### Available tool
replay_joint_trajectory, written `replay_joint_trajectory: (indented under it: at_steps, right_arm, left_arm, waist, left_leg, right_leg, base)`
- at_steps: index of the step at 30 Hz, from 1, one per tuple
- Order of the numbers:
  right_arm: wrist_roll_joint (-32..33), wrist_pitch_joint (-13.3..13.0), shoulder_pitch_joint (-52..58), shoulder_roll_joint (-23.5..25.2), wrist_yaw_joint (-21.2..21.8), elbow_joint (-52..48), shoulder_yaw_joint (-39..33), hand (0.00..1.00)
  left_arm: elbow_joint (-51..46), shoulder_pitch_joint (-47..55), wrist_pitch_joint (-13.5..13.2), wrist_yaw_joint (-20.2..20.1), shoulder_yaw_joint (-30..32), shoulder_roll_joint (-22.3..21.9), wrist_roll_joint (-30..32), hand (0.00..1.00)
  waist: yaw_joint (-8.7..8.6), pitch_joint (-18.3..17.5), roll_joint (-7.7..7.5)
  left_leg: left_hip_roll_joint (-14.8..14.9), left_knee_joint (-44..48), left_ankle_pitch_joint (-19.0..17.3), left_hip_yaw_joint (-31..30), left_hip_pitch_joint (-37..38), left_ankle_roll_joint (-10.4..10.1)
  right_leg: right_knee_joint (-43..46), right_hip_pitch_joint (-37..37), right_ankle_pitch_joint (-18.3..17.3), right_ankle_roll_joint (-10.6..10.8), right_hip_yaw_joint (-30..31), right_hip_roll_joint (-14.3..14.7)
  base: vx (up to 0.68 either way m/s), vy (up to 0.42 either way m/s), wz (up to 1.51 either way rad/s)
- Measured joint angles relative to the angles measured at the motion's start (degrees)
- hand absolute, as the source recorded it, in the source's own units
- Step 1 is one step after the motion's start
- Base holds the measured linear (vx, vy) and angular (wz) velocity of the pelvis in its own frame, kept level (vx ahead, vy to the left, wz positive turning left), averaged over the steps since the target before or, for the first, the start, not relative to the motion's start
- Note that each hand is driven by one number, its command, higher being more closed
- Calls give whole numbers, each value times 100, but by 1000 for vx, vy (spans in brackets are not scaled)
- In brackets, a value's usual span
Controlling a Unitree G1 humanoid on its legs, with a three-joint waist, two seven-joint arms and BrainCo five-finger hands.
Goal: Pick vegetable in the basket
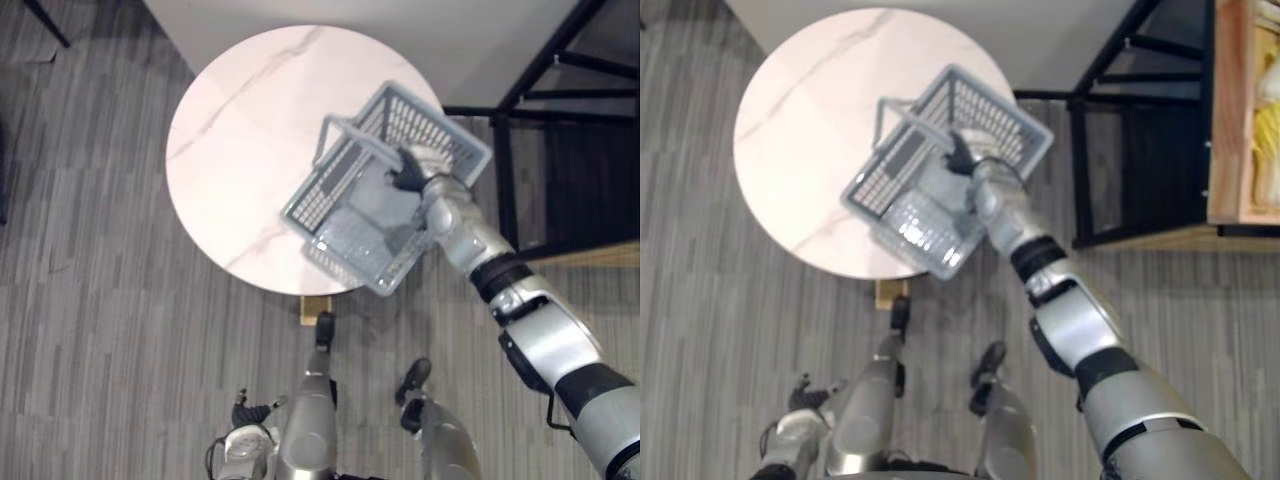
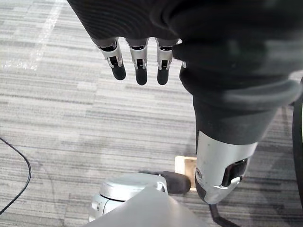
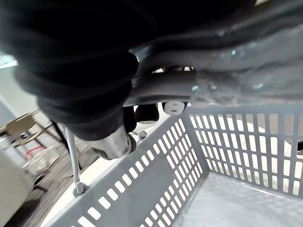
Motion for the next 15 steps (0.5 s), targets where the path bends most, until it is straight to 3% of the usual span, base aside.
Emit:
replay_joint_trajectory:
  at_steps: [3, 6, 9, 13, 15]
  right_arm:
    - [-82, -284, 515, -65, 143, -567, 549, 100]
    - [-262, -533, 935, -226, 282, -869, 999, 100]
    - [-404, -637, 1299, -362, 466, -1016, 1321, 100]
    - [-405, -794, 1846, -710, 659, -1448, 1456, 100]
    - [-397, -809, 2026, -804, 727, -1588, 1464, 100]
  left_arm:
    - [48, 78, 42, 0, 9, 43, 57, 0]
    - [55, 148, 64, -9, 59, 81, 244, 0]
    - [58, 302, 121, -37, 63, 154, 266, 0]
    - [84, 403, 132, -126, 63, 190, 485, 0]
    - [166, 487, 162, -149, 62, 198, 497, 0]
  waist:
    - [-148, -116, -79]
    - [-173, -335, -187]
    - [-271, -628, -322]
    - [-301, -776, -372]
    - [-429, -941, -368]
  left_leg:
    - [31, 0, -32, 141, 92, -40]
    - [65, 0, -64, 289, 197, -37]
    - [98, 0, -93, 404, 289, -57]
    - [113, -2, -160, 588, 522, -61]
    - [120, -4, -177, 638, 561, -60]
  right_leg:
    - [19, -6, -5, -6, 120, 18]
    - [19, -3, -4, -7, 267, 57]
    - [18, 23, -12, -19, 350, 87]
    - [-23, 118, -12, -19, 546, 112]
    - [-98, 154, 2, 5, 602, 135]
  base:
    - [15, -25, -25]
    - [37, -23, -23]
    - [49, -28, -15]
    - [11, -6, -26]
    - [16, -1, -17]
